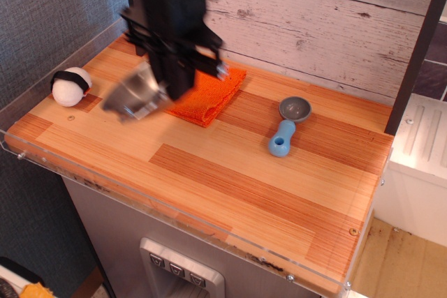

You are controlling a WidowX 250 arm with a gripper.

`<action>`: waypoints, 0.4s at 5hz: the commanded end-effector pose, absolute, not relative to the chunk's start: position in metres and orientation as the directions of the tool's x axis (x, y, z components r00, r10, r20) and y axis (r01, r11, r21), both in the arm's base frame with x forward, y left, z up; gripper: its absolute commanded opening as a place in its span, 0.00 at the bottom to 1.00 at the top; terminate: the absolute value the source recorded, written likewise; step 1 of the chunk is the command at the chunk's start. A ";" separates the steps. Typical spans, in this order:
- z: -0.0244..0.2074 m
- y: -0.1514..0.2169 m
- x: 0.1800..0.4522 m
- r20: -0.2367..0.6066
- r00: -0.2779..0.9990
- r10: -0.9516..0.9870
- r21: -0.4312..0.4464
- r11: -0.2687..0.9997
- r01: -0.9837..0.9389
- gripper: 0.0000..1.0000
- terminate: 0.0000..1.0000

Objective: Move silver bowl in front of blue spoon on edge of counter

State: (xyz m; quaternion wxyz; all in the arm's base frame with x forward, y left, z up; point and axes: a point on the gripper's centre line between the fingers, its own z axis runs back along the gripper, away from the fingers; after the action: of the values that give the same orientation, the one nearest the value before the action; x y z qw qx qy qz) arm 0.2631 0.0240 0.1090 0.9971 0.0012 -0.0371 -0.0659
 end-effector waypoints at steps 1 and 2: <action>0.092 -0.022 0.252 0.047 0.964 -0.263 0.066 0.963 0.260 0.00 0.00; 0.088 -0.043 0.253 0.036 0.945 -0.325 0.074 0.944 0.322 0.00 0.00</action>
State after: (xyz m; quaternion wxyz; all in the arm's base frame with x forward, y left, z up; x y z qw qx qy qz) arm 0.2497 -0.0481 0.0763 0.9855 0.0331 -0.0005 -0.1667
